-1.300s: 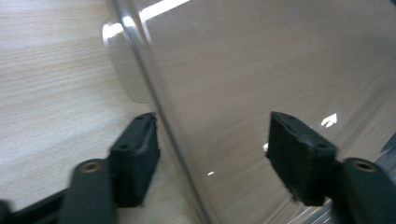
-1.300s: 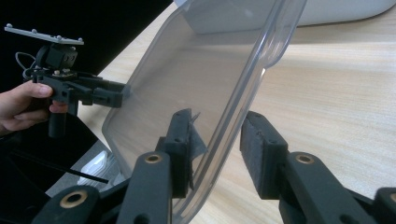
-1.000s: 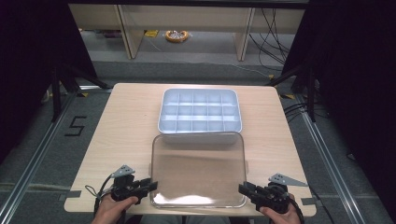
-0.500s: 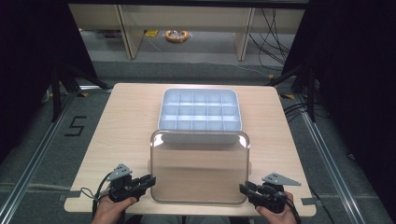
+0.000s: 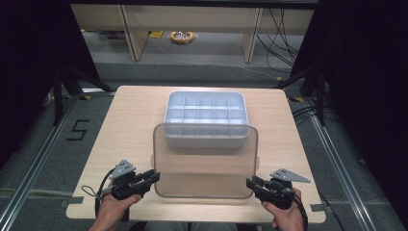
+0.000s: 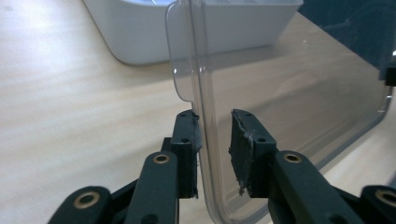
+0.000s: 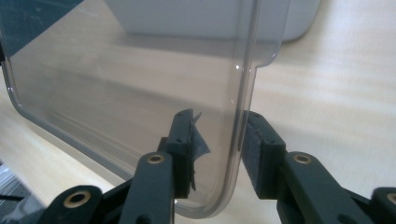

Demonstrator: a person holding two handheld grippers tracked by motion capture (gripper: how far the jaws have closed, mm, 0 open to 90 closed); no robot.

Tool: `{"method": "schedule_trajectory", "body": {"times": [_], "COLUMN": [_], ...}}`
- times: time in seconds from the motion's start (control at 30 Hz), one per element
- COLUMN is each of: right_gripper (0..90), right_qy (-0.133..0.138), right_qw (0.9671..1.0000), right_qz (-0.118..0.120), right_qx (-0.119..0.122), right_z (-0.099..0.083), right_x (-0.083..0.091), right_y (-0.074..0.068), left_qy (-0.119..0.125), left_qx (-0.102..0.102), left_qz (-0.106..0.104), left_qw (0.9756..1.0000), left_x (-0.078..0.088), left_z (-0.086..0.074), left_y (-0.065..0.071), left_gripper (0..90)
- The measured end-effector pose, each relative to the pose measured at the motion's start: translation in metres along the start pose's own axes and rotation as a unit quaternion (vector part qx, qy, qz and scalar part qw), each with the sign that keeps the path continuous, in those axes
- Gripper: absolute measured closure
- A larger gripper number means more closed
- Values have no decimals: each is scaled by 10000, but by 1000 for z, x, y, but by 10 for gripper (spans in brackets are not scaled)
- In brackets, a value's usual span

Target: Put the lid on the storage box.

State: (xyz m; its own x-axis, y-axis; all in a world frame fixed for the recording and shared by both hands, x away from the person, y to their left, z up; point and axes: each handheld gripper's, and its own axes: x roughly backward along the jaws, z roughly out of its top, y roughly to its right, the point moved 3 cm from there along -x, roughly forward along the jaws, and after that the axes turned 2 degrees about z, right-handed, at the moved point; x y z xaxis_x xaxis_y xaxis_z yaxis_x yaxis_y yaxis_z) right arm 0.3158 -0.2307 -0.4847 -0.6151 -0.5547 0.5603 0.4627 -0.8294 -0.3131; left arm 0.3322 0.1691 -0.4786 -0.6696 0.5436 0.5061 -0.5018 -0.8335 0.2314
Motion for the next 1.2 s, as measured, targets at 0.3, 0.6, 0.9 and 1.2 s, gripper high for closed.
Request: {"method": "schedule_trajectory", "body": {"times": [0.3, 0.6, 0.9, 1.2], "right_gripper": [660, 660, 658, 656], "right_qy": [187, 326, 515, 612], "right_qw": [9998, 9994, 9986, 9977], "right_qz": [16, -26, -64, -279], "right_qx": [79, 84, 25, 29], "right_z": [26, 48, 84, 117], "right_x": [-8, -12, -22, -35], "right_y": [14, 19, 27, 34], "left_qy": [-140, -126, 88, 111], "left_qx": [292, 322, 240, 302], "left_qz": [-113, -43, 75, 291], "left_qw": [9994, 9994, 9996, 9991], "left_x": [-26, -37, -42, -60], "left_z": [18, 44, 85, 113], "left_y": [-14, -21, -27, -36], "left_gripper": [705, 706, 706, 705]}}
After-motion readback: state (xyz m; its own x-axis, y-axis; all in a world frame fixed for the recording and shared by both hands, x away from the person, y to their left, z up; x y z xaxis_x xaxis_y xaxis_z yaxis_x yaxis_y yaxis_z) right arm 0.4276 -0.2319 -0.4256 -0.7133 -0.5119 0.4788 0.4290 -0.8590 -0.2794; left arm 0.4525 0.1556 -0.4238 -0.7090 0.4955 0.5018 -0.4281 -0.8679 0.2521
